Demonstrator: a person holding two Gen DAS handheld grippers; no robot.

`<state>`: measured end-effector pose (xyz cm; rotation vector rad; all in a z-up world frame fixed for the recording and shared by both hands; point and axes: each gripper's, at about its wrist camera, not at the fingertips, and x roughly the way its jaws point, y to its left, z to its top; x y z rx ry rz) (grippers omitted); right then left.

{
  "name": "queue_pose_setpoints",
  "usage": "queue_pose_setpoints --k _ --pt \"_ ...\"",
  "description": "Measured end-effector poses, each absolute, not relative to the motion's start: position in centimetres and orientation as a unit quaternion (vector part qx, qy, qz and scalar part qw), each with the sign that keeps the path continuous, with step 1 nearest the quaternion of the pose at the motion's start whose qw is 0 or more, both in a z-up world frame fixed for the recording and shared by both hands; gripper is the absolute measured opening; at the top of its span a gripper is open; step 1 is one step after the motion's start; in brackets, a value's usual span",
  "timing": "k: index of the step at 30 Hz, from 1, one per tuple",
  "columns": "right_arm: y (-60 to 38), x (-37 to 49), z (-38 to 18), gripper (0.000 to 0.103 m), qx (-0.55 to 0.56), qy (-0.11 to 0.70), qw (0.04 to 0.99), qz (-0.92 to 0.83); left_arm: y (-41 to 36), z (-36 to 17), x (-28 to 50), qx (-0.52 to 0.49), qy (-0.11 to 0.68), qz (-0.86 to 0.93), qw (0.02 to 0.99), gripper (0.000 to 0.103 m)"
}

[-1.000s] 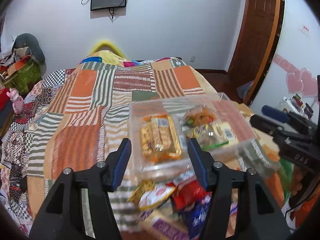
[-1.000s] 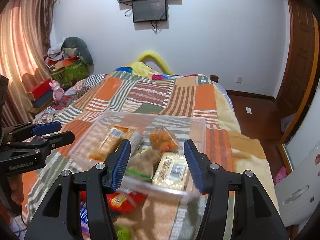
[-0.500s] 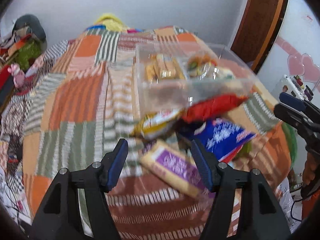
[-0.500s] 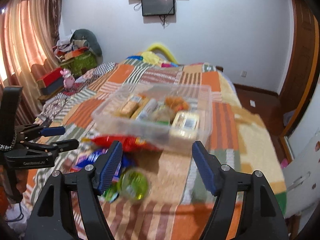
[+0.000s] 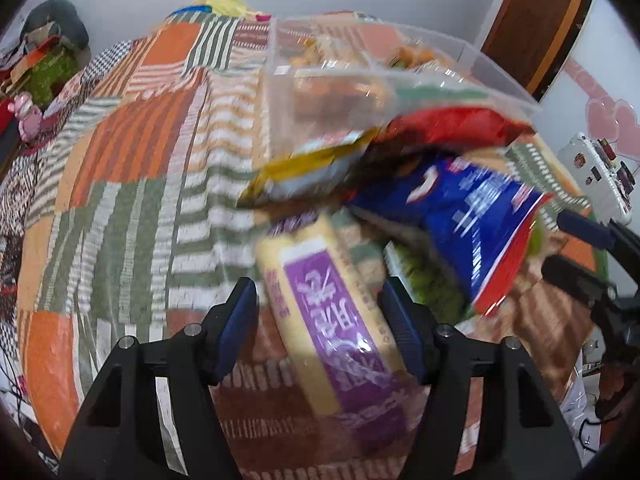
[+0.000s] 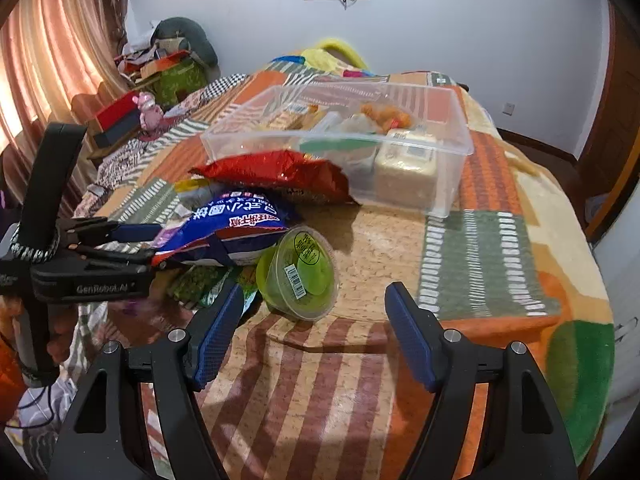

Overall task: Organize snacks
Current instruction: 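Grasp the purple-labelled roll with the left tool while the right tool grasps the green jelly cup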

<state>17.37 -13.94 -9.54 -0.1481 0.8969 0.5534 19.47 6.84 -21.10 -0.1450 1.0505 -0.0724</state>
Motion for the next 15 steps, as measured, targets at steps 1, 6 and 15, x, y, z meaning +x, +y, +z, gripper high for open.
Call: queue_pose_setpoints --k 1,6,15 --pt "-13.7 17.6 -9.8 0.07 -0.071 0.43 0.86 0.264 7.1 -21.3 19.3 -0.075 0.5 -0.036 0.862 0.065" --pt "-12.6 17.8 -10.8 0.07 -0.077 0.436 0.854 0.271 7.7 -21.4 18.4 -0.097 0.487 -0.047 0.867 0.059" --pt "-11.4 18.8 -12.3 0.054 -0.083 0.451 0.849 0.263 7.4 -21.3 17.4 -0.1 0.478 -0.059 0.87 0.045"
